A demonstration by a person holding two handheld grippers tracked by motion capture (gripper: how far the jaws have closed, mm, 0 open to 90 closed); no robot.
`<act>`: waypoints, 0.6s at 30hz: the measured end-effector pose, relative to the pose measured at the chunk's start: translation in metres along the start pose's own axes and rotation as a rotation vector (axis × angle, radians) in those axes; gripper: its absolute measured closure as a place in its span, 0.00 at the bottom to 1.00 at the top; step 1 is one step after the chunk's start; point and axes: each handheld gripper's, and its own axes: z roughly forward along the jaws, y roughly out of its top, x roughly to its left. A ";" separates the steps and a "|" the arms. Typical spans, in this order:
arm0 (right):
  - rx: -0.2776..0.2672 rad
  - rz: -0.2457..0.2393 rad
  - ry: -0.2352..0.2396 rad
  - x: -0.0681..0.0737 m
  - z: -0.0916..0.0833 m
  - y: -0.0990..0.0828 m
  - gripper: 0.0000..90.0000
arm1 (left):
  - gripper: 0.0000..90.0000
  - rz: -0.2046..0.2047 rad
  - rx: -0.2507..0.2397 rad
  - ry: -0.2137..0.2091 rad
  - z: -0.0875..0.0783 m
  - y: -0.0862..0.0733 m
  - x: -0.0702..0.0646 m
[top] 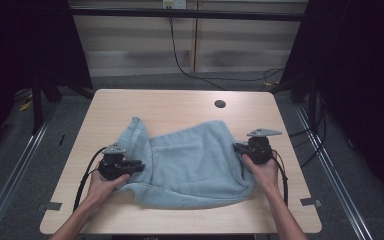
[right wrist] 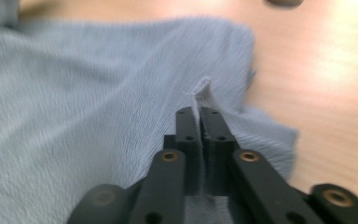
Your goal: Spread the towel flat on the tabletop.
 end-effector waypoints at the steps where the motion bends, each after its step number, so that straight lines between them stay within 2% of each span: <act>1: -0.025 0.011 -0.012 -0.004 -0.004 0.003 0.98 | 0.91 -0.001 0.007 -0.005 0.000 -0.003 -0.001; 4: -0.078 0.041 -0.046 -0.017 -0.020 0.017 0.99 | 0.96 -0.005 0.016 -0.010 -0.004 -0.009 -0.006; 6: -0.116 0.058 -0.077 -0.028 -0.031 0.027 0.99 | 0.97 -0.001 0.017 -0.005 -0.007 -0.012 -0.010; 11: -0.196 0.101 -0.164 -0.058 -0.063 0.045 0.99 | 0.98 -0.012 0.007 -0.027 -0.018 -0.023 -0.017; 12: -0.206 0.107 -0.177 -0.062 -0.067 0.046 0.99 | 0.98 -0.023 0.004 -0.036 -0.020 -0.025 -0.017; 13: -0.213 0.133 -0.209 -0.073 -0.075 0.043 0.99 | 0.99 -0.022 0.003 -0.044 -0.022 -0.027 -0.019; 14: -0.213 0.133 -0.209 -0.073 -0.075 0.043 0.99 | 0.99 -0.024 0.000 -0.046 -0.023 -0.028 -0.020; 18: -0.180 0.178 -0.258 -0.088 -0.081 0.026 0.97 | 1.00 -0.025 -0.001 -0.060 -0.031 -0.034 -0.024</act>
